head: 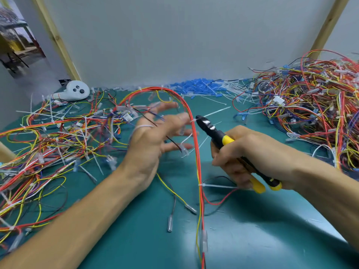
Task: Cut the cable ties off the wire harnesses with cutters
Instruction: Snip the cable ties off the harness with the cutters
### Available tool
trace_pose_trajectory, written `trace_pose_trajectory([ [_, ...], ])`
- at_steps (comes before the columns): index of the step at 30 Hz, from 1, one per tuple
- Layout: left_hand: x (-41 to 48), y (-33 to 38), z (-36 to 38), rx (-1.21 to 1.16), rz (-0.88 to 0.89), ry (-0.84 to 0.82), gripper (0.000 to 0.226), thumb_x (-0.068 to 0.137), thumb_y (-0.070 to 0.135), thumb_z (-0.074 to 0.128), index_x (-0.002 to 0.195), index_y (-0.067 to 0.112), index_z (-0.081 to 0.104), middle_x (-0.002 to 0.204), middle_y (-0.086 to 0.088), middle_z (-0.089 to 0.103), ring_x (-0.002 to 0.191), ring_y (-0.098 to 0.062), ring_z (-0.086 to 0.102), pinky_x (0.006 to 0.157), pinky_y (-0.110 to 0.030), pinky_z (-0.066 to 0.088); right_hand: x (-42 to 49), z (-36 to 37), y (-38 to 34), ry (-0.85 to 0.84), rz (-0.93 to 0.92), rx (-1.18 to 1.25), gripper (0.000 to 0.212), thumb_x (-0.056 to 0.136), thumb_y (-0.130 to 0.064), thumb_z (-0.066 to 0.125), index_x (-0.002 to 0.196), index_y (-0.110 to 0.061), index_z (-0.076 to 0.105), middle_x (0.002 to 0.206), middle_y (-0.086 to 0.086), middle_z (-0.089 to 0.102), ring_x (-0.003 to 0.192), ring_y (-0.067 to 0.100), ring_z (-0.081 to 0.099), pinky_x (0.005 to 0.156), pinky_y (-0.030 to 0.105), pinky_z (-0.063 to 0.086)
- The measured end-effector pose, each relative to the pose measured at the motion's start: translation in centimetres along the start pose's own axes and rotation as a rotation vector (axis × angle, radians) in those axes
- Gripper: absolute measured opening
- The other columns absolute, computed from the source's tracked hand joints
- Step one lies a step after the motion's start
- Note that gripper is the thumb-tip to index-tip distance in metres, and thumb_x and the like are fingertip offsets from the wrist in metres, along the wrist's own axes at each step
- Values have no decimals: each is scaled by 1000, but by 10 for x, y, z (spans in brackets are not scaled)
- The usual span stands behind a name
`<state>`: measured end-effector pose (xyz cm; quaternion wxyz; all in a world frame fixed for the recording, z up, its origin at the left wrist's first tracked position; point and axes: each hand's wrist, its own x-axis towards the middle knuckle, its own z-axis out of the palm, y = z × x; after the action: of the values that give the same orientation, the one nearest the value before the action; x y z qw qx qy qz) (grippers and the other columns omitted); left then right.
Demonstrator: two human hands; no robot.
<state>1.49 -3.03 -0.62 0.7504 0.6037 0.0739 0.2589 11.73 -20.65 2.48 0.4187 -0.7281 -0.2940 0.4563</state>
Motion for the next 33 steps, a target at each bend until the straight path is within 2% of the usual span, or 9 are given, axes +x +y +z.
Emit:
trace_pose_trajectory([
  [2, -2, -8, 4, 69, -29, -41, 27, 82, 14, 80, 107, 10, 70, 89, -13, 74, 78, -31, 74, 58, -32, 58, -7, 0, 7, 27, -78, 83, 32, 71, -16, 66, 78, -3, 38, 60, 7, 28, 47, 19, 26, 48, 26, 24],
  [5, -2, -10, 3, 79, -11, -34, 8, 83, 14, 78, 91, 12, 76, 83, -9, 73, 72, -24, 71, 53, -28, 55, 0, -3, 11, 101, -105, 19, 29, 73, -16, 69, 77, -12, 41, 61, 6, 26, 47, 18, 24, 47, 25, 22],
  [7, -2, -8, 2, 59, -33, -45, 13, 82, 19, 79, 94, 12, 77, 85, -9, 74, 74, -25, 71, 54, -28, 55, 2, -4, 12, 106, -135, -63, 31, 81, -12, 70, 73, -16, 41, 61, 6, 28, 47, 19, 25, 47, 26, 23],
  [9, -3, -6, 2, 46, -40, -59, 15, 81, 22, 77, 95, 14, 77, 86, -8, 74, 72, -24, 70, 56, -28, 55, 0, -5, 13, 61, -149, -88, 31, 80, -15, 70, 70, -17, 41, 61, 6, 30, 48, 20, 27, 47, 26, 24],
  [14, -2, 0, 1, -86, -41, -91, 10, 85, 11, 76, 94, 12, 72, 86, -8, 69, 69, -22, 69, 56, -27, 54, 9, -9, 18, -44, -176, 16, 26, 75, -16, 70, 72, -14, 45, 59, 6, 36, 47, 22, 33, 46, 26, 29],
  [20, -6, 3, 3, -134, 44, -110, 18, 80, 8, 72, 97, 9, 66, 85, -5, 70, 69, -24, 72, 57, -26, 56, 18, -17, 21, -199, -184, 107, 28, 74, -19, 77, 71, -11, 50, 56, 6, 44, 45, 22, 41, 47, 28, 36],
  [29, -7, 6, 3, -118, 66, -98, 28, 77, 6, 72, 103, 11, 65, 83, -4, 63, 67, -28, 75, 47, -26, 55, 18, -15, 21, -205, -219, 127, 26, 74, -19, 77, 73, -9, 54, 56, 8, 45, 45, 23, 41, 49, 31, 36],
  [33, -8, 6, 4, -96, 92, -82, 30, 74, 4, 73, 100, 11, 58, 84, 2, 65, 68, -27, 74, 45, -29, 56, 10, -7, 16, -72, -303, 19, 26, 76, -17, 71, 74, -3, 50, 57, 9, 46, 48, 25, 46, 48, 30, 38],
])
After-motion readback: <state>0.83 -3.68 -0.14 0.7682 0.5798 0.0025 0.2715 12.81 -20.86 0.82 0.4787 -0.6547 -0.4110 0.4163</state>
